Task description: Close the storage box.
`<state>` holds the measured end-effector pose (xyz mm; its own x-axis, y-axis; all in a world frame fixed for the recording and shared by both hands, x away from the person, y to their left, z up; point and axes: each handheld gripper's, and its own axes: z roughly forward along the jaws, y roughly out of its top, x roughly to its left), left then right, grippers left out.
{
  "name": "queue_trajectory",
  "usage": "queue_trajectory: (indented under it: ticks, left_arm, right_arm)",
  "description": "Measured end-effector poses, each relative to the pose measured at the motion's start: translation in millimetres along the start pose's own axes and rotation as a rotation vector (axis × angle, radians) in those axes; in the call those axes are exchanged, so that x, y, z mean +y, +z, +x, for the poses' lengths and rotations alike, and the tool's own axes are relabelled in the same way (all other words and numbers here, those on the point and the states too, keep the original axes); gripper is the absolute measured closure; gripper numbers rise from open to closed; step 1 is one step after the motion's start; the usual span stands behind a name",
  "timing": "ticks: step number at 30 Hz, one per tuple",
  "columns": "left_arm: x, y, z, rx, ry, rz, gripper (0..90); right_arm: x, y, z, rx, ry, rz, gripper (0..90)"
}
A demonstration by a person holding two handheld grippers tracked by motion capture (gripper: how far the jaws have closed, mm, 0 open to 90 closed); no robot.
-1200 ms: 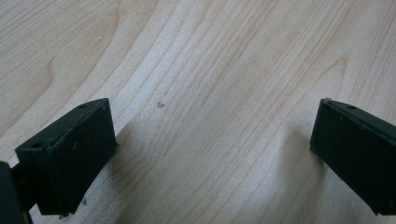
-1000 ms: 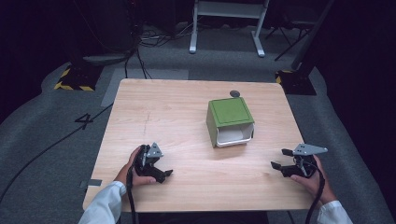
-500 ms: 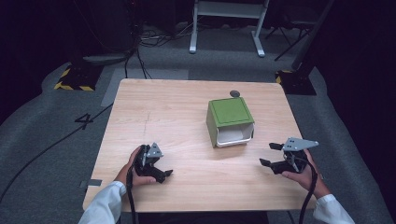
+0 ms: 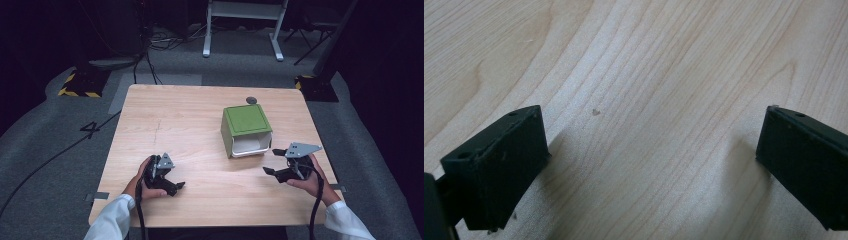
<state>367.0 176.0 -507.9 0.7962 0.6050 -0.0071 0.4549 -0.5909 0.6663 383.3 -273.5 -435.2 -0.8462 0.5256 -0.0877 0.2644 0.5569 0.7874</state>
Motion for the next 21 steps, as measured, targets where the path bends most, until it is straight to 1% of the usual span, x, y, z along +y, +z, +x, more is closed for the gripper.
queue_trajectory:
  ticks: [4, 5, 6, 10, 12, 15, 21]
  left_arm:
    - [0.0, 0.0, 0.0, 0.0, 0.001, 0.001, 0.4]
    - [0.0, 0.0, 0.0, 0.0, 0.001, 0.001, 0.4]
    - [-0.1, 0.1, 0.0, 0.0, 0.0, -0.001, 0.4]
    - [-0.1, 0.0, -0.2, 0.0, -0.002, -0.001, 0.4]
    - [0.0, 0.0, -0.1, 0.0, -0.001, 0.0, 0.4]
    - [0.0, 0.0, 0.0, 0.0, 0.0, 0.0, 0.4]
    - [0.0, 0.0, -0.1, 0.0, -0.001, 0.0, 0.4]
  right_arm:
    - [8.9, 9.7, 2.8, 0.009, -0.019, 0.003, 22.8]
    - [8.9, 9.7, 2.8, 0.009, -0.019, 0.003, 22.8]
    - [13.2, 14.9, 4.7, 0.021, -0.022, 0.0, 22.8]
    - [19.3, 23.4, 7.6, 0.026, -0.032, 0.003, 22.9]
    - [20.5, 25.3, 8.3, 0.028, -0.033, 0.005, 22.9]
    - [24.0, 32.6, 9.8, 0.034, -0.042, 0.013, 23.1]
    - [27.6, 42.0, 9.3, 0.036, -0.04, 0.021, 23.5]
